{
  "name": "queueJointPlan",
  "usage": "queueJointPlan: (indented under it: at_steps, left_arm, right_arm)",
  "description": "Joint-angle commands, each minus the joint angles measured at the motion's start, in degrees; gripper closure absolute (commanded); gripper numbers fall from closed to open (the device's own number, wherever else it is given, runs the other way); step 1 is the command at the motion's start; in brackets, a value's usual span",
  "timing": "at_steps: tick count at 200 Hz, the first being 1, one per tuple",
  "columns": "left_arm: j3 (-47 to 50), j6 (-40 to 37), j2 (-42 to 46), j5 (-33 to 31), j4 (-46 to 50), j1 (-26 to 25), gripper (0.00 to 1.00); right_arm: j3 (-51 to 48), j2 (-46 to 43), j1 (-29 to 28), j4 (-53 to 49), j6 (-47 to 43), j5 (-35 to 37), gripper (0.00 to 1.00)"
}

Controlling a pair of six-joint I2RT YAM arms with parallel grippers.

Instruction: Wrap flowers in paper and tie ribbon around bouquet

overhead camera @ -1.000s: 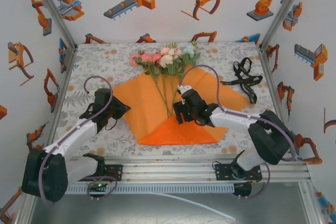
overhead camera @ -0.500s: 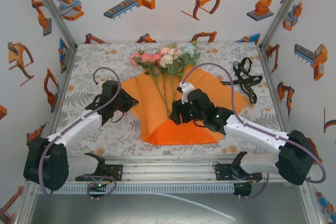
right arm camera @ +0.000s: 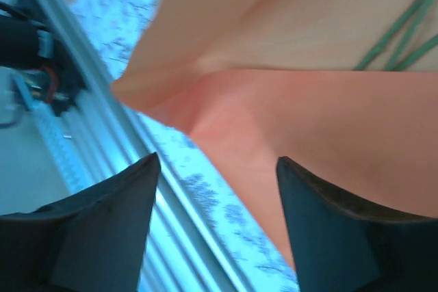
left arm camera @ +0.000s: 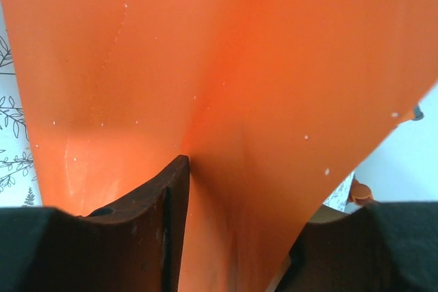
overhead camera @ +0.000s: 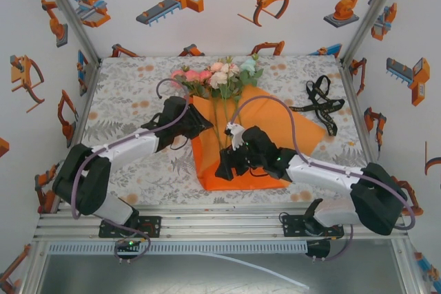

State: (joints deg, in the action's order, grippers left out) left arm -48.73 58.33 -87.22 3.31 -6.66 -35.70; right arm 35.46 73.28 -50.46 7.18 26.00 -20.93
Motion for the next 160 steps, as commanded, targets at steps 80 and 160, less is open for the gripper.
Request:
queueJointPlan:
  at_steps: [80,160]
  left_arm:
    - [-6.0,5.8,-9.7,-4.7,-7.4,-1.8,0.57]
    - [-7.2,-3.3,-2.4,-8.1,-7.1,0.0,0.39]
  right_arm:
    - [4.7,12.8,-4.8,12.5,12.9,-2.8,0.28]
    - [2.6,12.7,-4.2,4.6,15.9,5.8,0.83]
